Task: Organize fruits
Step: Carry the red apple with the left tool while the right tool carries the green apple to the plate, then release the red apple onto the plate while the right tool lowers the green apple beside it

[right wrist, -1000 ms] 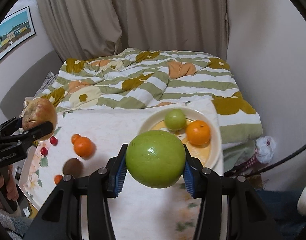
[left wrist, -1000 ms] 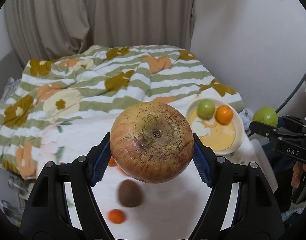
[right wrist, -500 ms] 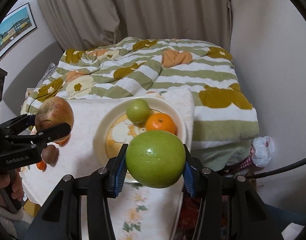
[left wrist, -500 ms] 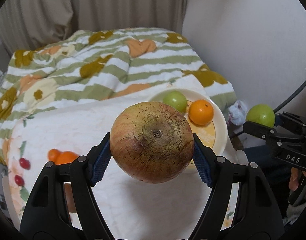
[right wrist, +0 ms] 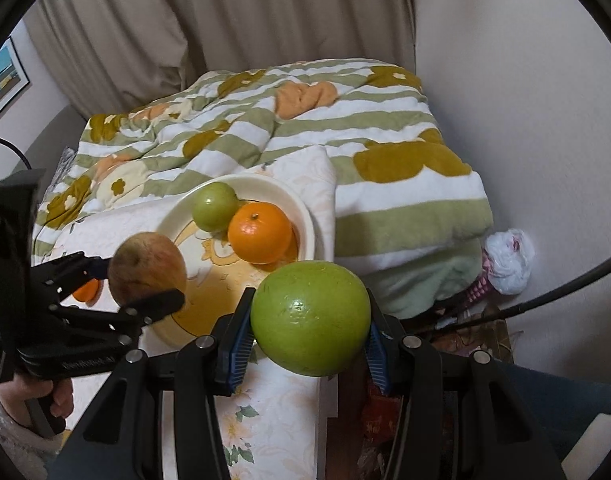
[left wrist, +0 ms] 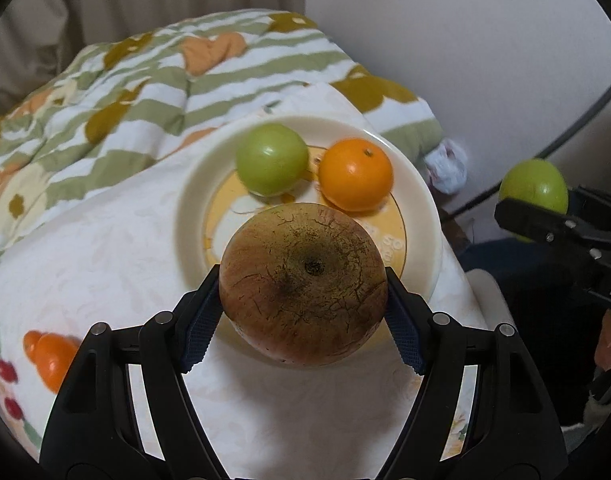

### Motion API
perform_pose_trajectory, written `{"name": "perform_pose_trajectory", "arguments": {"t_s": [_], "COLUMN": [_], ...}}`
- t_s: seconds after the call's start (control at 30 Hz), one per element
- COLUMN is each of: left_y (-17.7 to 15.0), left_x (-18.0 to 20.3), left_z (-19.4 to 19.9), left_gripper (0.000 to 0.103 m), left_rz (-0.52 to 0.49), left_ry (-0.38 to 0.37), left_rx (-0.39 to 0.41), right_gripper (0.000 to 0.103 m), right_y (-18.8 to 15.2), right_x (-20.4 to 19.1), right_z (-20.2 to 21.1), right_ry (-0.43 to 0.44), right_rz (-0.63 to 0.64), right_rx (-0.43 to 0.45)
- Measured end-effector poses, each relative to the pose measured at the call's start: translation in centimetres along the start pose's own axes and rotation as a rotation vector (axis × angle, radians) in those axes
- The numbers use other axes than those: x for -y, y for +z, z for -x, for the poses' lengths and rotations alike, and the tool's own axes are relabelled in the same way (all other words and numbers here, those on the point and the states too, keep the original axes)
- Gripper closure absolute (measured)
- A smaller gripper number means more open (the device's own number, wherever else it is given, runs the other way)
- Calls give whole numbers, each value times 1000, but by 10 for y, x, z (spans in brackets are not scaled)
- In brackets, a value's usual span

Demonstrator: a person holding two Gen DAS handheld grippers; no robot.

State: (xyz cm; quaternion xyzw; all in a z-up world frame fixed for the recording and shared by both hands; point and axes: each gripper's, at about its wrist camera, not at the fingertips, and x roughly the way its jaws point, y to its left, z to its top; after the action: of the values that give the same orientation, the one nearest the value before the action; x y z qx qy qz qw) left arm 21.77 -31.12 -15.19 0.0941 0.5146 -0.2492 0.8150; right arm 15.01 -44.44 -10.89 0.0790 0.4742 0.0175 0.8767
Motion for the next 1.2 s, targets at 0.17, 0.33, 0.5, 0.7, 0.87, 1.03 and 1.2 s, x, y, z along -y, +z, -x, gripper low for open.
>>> {"name": "perform_pose_trajectory", "arguments": {"t_s": [0.17,0.33,0.5,0.7,0.87,1.03,1.2], "left_y": [1,0,-2,1,4,-4,-16], "left_x": [8,9,8,13,10,-1,-19], "left_z": [-15,-21,-29,-1,15,33,54], "left_gripper": [21,21,21,0,0,0,0], "left_rz": [-39,-63,-76,-95,-84,-49,25], "left_ry": [-18,-12,15,-9,13,57,105], "left_rx": [-33,-51,-94,13,35,47,61], "right_gripper": [58,58,58,58,58,58,58], "right_y": [-3,-4,-3,0,2,5,7], "right_x": [5,7,6,5,3,-3,-14], "right_z": [-4,-6,-5,-3,0,0,-4], "right_ry": [-7,-9,-6,-3,9,29,58], "right_rz": [-30,-42,-40,-35,-18,28,123], "right_rx": [-3,-3,4,13,19,23,24]}}
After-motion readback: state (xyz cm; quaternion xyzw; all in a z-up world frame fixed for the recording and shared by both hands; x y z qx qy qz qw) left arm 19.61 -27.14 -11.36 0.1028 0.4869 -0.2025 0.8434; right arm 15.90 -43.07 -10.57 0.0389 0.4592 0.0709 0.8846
